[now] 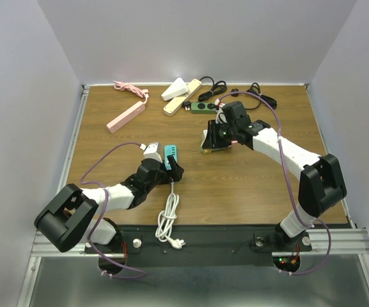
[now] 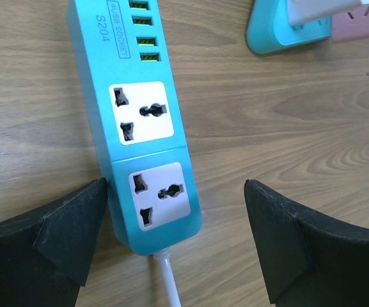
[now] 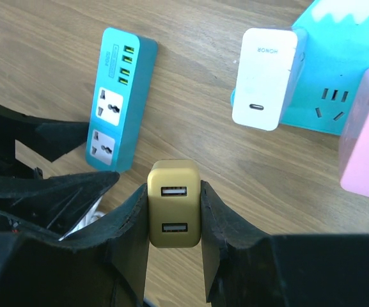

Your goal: Insert the plug

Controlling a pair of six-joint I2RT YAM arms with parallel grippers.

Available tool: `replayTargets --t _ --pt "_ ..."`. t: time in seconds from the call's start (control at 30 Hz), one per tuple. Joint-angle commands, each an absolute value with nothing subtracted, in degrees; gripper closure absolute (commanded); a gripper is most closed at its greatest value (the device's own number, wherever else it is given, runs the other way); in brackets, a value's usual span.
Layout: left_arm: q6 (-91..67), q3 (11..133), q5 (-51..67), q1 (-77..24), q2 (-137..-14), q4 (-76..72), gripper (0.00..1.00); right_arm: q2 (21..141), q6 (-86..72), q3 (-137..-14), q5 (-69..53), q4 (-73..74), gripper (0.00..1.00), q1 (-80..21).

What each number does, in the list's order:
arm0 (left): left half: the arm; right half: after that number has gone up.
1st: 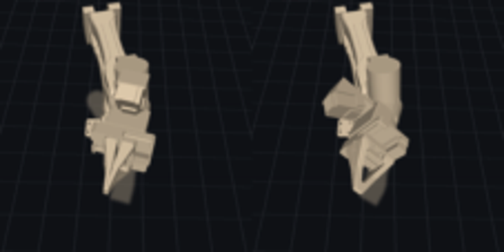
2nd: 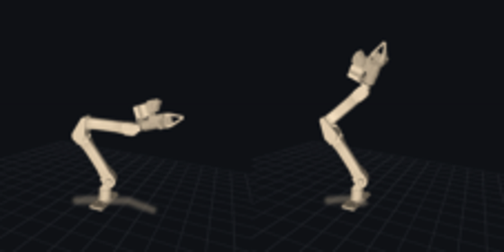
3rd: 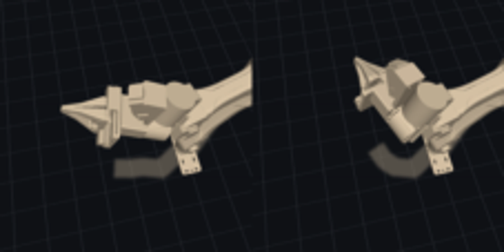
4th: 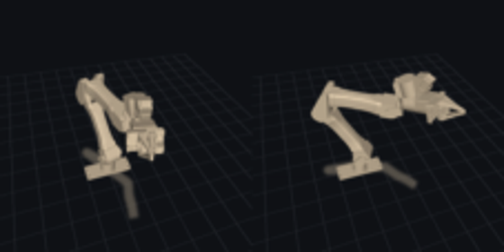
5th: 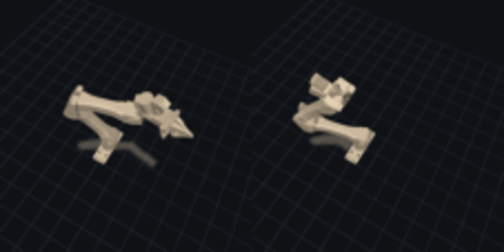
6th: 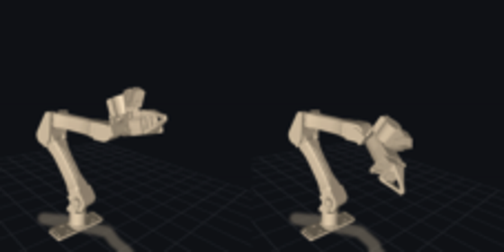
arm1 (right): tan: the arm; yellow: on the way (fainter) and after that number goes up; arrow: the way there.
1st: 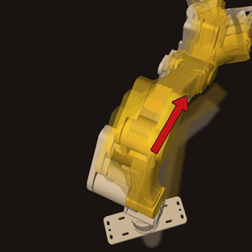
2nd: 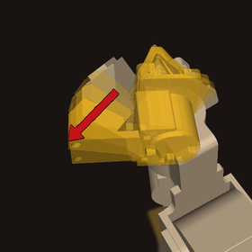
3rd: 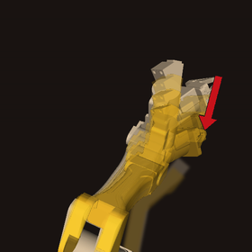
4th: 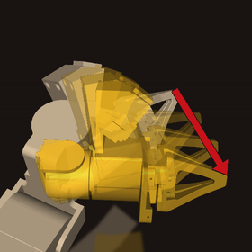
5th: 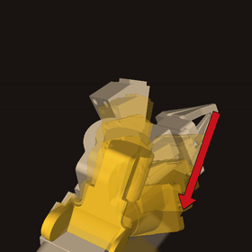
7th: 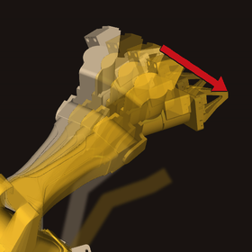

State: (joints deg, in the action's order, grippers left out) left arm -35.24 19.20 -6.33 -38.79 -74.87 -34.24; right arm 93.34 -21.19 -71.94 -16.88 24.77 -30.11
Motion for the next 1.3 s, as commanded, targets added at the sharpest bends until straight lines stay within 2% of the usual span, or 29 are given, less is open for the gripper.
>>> replayTargets --t 0.0,0.4,0.6,0.8,0.97,1.27 --pt "-40.7 18.1 -1.9 -40.0 -75.1 -38.0 0.01 90.0 -21.7 -72.5 -14.2 21.4 1.00 -30.8" --pt "-47.8 24.3 -2.1 -51.0 -80.2 -39.8 0.01 89.5 -23.9 -72.8 -4.4 21.4 1.00 -36.0" --pt "-46.9 25.3 -3.3 -51.5 -78.4 -39.3 0.01 87.5 -26.5 -70.1 2.3 19.3 1.00 -41.0" --pt "-43.3 22.4 -8.0 -48.8 -69.7 -30.3 0.01 86.6 -30.0 -67.9 11.9 17.7 1.00 -44.5" --pt "-40.4 19.7 -12.0 -46.0 -61.6 -23.3 0.01 87.4 -33.5 -65.9 15.1 15.8 1.00 -45.9" --pt "-36.5 16.9 -8.2 -38.1 -58.8 -23.5 0.01 91.8 -36.5 -66.8 20.4 13.7 1.00 -48.4"
